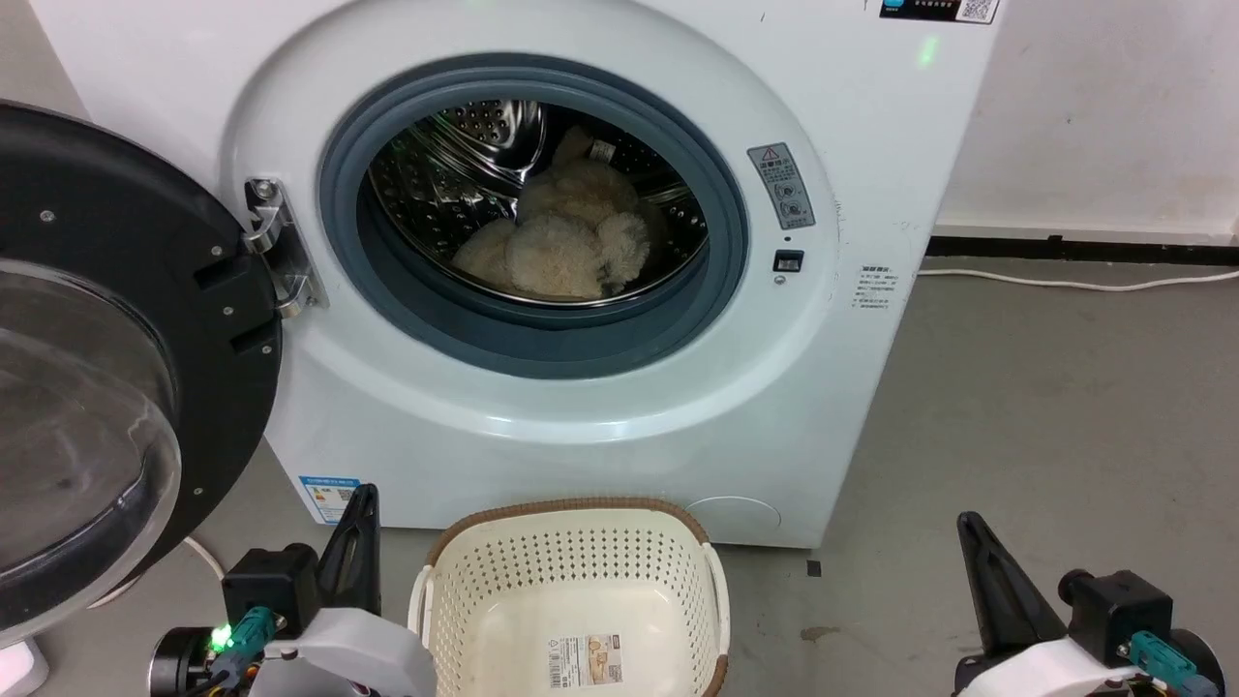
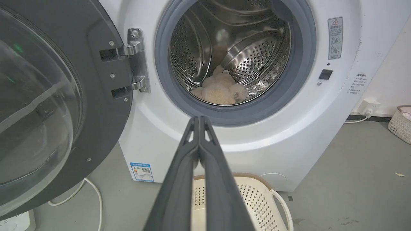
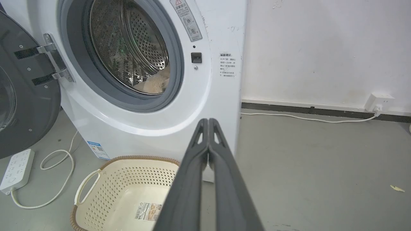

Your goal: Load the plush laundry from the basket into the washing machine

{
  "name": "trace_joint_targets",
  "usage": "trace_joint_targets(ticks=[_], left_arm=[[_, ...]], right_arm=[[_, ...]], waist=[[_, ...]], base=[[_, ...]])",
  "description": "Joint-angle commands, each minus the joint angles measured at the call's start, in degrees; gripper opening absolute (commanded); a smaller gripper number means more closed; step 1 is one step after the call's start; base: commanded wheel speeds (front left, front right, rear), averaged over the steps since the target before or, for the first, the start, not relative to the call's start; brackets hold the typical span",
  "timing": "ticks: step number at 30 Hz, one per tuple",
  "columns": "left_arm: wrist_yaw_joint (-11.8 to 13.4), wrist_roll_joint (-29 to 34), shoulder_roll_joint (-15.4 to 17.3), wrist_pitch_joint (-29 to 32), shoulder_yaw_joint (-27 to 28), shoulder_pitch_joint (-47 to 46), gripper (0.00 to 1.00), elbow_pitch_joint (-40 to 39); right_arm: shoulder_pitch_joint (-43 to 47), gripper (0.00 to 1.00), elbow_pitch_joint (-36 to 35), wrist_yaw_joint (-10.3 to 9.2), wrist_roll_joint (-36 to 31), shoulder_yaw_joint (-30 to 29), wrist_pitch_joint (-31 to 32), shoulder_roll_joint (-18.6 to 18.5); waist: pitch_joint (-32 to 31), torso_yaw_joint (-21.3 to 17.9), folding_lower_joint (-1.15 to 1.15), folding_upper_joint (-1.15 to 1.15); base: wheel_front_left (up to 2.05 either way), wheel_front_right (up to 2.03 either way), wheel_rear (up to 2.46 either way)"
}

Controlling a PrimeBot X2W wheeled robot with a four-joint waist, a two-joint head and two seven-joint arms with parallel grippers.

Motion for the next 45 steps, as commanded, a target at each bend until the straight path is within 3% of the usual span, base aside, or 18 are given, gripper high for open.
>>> trace_joint_targets(ticks=[1,45], left_arm=[[-0.48,0.93,-0.61,0.19,0.48,0.28,0.0,-0.38],[-5.54,12.73,-7.15,3.23,7.41,0.46,0.0,-1.74]], right_arm=[[-0.69,0.0,-0.49,-0.02,-0.63,-0.09,0.29,-0.01],[-2.73,0.0,-3.09,-0.04,-5.2,-0.21,4.87,-0.01]], waist=[[0.03,0.01,0.0,0.0],[1.38,0.46,0.0,0.0]], base=[[0.0,0.0,0.0],[0.0,0.0,0.0]])
